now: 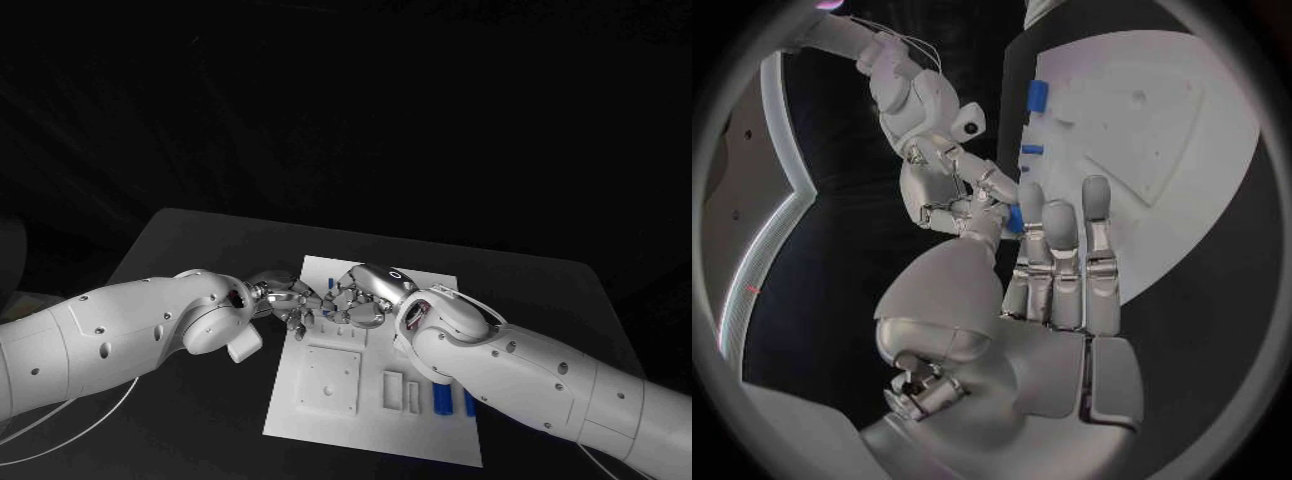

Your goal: Assemble the parts on the task board

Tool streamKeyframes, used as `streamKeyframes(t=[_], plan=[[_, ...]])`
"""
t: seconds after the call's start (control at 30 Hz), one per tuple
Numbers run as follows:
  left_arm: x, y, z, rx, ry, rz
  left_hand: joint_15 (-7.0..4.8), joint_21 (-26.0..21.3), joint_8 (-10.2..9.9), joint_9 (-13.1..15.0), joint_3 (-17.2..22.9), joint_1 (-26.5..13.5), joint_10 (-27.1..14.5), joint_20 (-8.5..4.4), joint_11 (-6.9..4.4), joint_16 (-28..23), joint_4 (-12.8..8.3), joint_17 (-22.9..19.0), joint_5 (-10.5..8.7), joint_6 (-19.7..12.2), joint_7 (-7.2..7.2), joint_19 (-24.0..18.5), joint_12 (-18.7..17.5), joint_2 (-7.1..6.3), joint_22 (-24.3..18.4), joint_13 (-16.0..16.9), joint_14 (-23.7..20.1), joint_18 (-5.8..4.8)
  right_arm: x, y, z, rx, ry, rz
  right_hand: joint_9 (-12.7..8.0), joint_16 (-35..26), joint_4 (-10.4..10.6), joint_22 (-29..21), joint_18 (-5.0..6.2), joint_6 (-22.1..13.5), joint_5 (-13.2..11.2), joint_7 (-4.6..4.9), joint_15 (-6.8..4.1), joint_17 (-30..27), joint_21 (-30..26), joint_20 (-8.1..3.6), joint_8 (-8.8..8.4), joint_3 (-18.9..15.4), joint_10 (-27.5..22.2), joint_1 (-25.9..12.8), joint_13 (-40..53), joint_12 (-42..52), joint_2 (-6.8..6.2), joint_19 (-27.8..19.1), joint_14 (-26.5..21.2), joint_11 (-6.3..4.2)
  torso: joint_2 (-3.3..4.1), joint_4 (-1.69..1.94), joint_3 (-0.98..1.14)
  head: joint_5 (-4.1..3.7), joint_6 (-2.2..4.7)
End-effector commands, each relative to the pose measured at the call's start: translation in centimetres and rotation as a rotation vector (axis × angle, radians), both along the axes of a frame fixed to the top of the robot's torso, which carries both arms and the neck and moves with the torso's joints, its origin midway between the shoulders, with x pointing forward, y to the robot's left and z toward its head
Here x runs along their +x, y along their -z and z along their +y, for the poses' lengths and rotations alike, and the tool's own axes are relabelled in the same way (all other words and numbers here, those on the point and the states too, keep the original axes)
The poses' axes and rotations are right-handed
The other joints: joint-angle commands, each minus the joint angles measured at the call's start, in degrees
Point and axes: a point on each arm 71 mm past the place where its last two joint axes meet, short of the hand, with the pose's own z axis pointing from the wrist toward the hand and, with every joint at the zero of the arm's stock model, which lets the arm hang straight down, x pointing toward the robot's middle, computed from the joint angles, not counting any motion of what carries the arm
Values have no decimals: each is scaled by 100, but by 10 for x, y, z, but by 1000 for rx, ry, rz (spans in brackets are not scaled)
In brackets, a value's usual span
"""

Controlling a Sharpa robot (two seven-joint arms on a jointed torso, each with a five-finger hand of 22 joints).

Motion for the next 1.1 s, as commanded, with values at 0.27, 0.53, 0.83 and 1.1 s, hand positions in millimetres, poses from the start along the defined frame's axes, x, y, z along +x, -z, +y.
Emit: streamKeyframes(t=[0.27,0.53,0.83,1.1], plan=[[-3,-2,-6,-37,39,1,-35,246,350,709,414,-101,88,-28,-57,90,-449,68,297,-43,-82,-102,-16,187,132,-30,-3,-55,0,1,2,-11,-14,12,9,-24,0,472,-32,-18,7,5,-35,8,-18,-10,20,-39,32,-1,6,-33,-59,299,20,-1,-2,2,-2,-15,1],[-3,-2,-8,-42,28,-3,-61,472,320,1012,642,-214,179,-51,-78,119,-685,135,431,105,-105,-161,-16,228,132,-15,39,-34,0,1,2,-9,-8,10,-7,-82,2,450,-12,-352,18,98,-3,-18,-128,9,16,-87,-53,-27,-67,-126,-111,278,-12,53,-2,-1,3,-20,-2],[-3,-1,-7,-20,-29,12,-102,672,466,1490,869,-597,278,-92,-122,123,-981,227,781,190,-167,-188,-38,263,125,6,106,-31,3,-1,-11,36,25,-23,-59,-416,383,285,146,-2346,-60,355,161,-315,-813,186,-32,-944,-493,283,-539,-489,-255,203,-240,255,-5,-7,15,-39,47],[-1,2,-6,23,-70,31,-115,743,442,1580,892,-663,317,-105,-137,120,-1086,266,887,225,-176,-184,-50,277,123,15,146,-23,9,-9,-47,158,75,34,-82,-470,892,262,185,-2871,117,420,206,-469,-1209,229,-58,-1169,-697,562,-770,-438,-447,203,-381,315,-16,-40,23,-78,113]])
